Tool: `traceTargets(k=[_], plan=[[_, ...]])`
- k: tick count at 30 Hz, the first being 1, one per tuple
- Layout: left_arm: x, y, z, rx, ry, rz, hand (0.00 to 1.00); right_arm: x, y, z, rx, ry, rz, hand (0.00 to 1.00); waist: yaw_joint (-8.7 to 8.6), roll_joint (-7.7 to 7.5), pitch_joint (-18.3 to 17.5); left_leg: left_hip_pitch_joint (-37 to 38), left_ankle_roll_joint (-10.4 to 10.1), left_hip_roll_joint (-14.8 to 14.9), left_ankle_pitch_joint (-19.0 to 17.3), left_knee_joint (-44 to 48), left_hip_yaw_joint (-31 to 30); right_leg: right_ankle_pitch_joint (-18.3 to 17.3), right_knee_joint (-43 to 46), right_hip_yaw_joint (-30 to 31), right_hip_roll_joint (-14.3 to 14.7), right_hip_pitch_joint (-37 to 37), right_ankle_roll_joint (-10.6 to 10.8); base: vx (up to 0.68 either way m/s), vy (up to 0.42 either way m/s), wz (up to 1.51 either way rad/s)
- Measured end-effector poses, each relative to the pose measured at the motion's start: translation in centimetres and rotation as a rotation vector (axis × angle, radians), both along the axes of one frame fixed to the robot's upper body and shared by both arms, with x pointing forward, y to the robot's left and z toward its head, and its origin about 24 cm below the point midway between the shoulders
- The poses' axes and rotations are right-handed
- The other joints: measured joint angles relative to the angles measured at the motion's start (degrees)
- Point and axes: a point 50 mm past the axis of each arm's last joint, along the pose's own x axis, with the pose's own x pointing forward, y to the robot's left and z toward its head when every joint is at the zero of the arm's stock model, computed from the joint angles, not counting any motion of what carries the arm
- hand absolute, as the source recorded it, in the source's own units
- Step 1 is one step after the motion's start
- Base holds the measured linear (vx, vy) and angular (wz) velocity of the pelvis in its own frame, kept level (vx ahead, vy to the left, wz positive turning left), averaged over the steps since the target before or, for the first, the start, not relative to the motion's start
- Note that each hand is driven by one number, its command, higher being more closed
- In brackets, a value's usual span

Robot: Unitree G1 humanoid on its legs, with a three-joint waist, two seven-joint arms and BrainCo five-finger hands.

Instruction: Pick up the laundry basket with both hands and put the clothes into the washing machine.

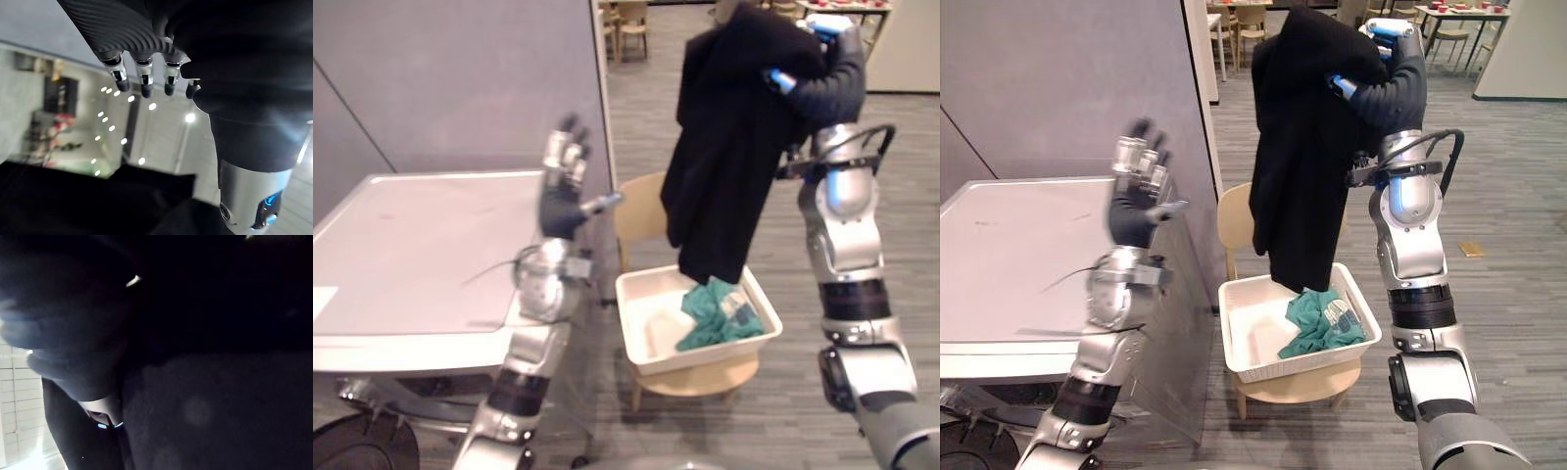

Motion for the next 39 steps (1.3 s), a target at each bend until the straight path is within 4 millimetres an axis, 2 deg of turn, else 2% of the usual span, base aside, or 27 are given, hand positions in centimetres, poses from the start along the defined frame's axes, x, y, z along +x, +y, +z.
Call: traceTargets(k=[4,7,10,13,15,18,23,28,29,39], plan=[[2.0,-2.5,-0.8,0.032,0.103,-0.096,0.0,0.1,1.1,0.1,-0.014,0.006,0.042,1.0,-1.76,-0.01,0.7,-0.2,0.0,0.0,0.0,0.0,0.0,0.1,-0.3,0.3,0.0,-0.3,0.0,0.03,0.003,-0.07],[3.5,-4.5,-1.3,0.075,0.173,-0.133,0.0,0.1,1.2,0.2,-0.013,0.005,0.048,1.0,-2.13,-0.01,0.7,-0.4,0.0,0.1,0.0,0.0,0.0,0.3,-0.3,1.4,0.1,-1.3,-0.1,0.03,-0.006,-0.17],[4.1,-5.7,-1.2,0.096,0.199,-0.144,0.0,0.1,1.5,0.2,-0.02,0.007,0.059,1.0,-2.76,-0.05,0.7,-0.4,0.0,0.1,0.0,0.0,0.1,0.3,-0.3,1.9,0.2,-1.6,-0.2,0.04,-0.004,-0.11],[4.6,-6.9,-0.2,0.105,0.191,-0.152,0.0,0.1,2.3,0.7,-0.033,-0.005,0.089,1.0,-3.04,-0.06,0.7,-0.4,0.0,0.1,0.0,0.0,0.1,0.3,-0.3,2.6,0.2,-2.0,-0.2,0.03,-0.003,-0.1],[4.8,-8.0,1.1,0.115,0.157,-0.176,0.0,-0.1,2.7,1.3,-0.03,-0.025,0.105,1.0,-3.01,-0.17,0.8,-0.4,0.0,0.1,0.0,0.0,0.1,0.3,-0.3,3.0,0.2,-2.0,-0.2,0.02,0.001,-0.01],[4.9,-8.6,2.3,0.111,0.124,-0.182,0.0,-0.2,3.2,1.6,-0.027,-0.036,0.124,1.0,-3.2,-0.22,0.8,-0.3,0.0,0.1,0.0,0.0,0.2,0.3,-0.3,3.2,0.2,-2.1,-0.2,0.0,0.0,0.0],[4.7,-9.4,2.8,0.129,0.105,-0.201,0.0,-0.7,4.5,1.6,-0.075,-0.048,0.174,1.0,-3.37,-0.42,0.9,-0.7,0.0,0.1,0.0,0.0,0.4,0.4,-0.3,3.5,0.2,-2.7,-0.3,0.0,0.002,-0.02],[4.7,-10.5,5.5,0.14,0.025,-0.235,0.0,-0.8,5.7,1.2,-0.074,-0.042,0.225,1.0,-4.24,-0.8,1.1,-0.7,0.0,0.0,0.0,0.0,0.6,0.5,-0.1,3.5,0.1,-2.8,-0.2,0.0,0.0,0.0],[4.7,-10.6,5.7,0.139,0.02,-0.237,1.0,-0.8,5.8,1.2,-0.076,-0.041,0.228,1.0,-4.34,-0.82,1.1,-0.7,0.0,0.0,0.0,0.0,0.6,0.5,-0.1,3.5,0.1,-2.8,-0.2,0.0,0.0,0.0],[3.9,-11.7,7.0,0.101,-0.009,-0.297,1.0,-1.7,5.1,-0.9,-0.06,-0.017,0.231,1.0,-4.97,-0.81,1.0,-0.2,0.0,0.0,0.0,0.0,1.8,0.7,-0.1,4.5,0.1,-3.0,-0.1,0.01,0.005,-0.04]])
